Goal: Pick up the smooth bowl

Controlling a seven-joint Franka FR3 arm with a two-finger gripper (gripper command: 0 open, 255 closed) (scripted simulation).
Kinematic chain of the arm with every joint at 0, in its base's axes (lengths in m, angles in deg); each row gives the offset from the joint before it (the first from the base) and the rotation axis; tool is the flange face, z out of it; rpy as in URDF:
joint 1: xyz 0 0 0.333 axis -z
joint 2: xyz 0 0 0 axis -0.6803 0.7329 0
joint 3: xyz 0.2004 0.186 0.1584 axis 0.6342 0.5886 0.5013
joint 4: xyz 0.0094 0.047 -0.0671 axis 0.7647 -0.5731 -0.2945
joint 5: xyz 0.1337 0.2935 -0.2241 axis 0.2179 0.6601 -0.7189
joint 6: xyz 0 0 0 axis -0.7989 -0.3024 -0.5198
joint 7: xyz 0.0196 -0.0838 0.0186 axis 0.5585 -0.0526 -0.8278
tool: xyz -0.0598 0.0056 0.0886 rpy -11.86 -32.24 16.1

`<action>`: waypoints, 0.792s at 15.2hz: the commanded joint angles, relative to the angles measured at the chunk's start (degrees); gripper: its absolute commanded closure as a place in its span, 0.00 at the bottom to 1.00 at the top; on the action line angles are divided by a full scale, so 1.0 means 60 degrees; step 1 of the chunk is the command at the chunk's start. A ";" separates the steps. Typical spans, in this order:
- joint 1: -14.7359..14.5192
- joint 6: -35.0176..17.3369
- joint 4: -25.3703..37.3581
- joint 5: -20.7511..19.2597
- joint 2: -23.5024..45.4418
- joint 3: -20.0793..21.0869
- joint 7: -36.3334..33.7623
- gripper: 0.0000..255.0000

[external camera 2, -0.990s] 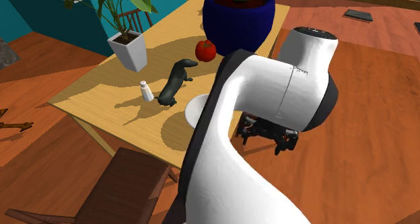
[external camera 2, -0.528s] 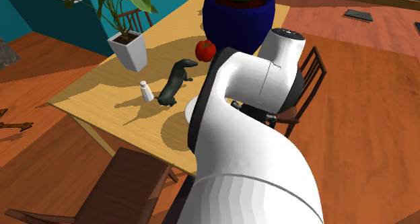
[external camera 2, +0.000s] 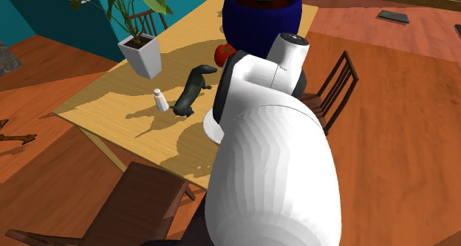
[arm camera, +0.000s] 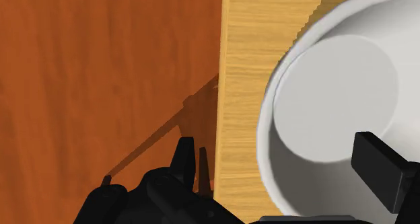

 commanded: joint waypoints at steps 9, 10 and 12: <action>-0.0111 -0.1396 -0.0425 0.0236 0.0856 0.0138 0.0073 0.00; -0.0111 -0.1396 -0.0426 0.0236 0.0855 0.0138 0.0073 0.00; -0.0117 -0.1401 -0.0442 0.0240 0.0843 0.0146 0.0063 1.00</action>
